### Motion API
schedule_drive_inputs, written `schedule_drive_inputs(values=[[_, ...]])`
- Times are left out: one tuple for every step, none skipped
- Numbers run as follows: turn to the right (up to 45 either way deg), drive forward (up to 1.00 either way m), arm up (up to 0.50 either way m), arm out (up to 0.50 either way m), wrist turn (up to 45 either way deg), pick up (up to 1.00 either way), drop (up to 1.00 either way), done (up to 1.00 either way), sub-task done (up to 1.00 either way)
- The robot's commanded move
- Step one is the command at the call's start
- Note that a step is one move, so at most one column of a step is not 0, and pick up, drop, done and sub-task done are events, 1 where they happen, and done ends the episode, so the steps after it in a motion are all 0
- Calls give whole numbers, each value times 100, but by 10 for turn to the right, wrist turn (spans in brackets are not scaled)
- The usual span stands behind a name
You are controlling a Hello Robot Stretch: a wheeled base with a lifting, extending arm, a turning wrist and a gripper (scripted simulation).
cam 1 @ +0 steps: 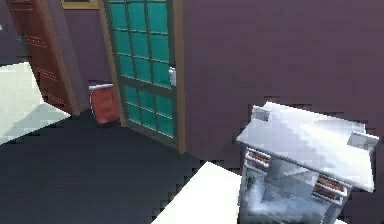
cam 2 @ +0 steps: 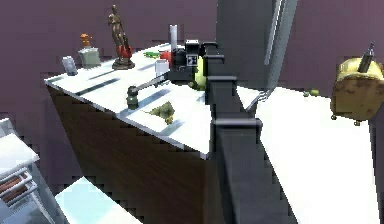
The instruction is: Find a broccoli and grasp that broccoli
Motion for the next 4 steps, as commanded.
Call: schedule_drive_inputs(values=[[0,0,0,0,180,0,0,0,0],[0,0,-12,0,0,0,0,0,0],[0,0,0,0,0,100,0,0,0],[0,0,10,0,0,0,0,0,0]])
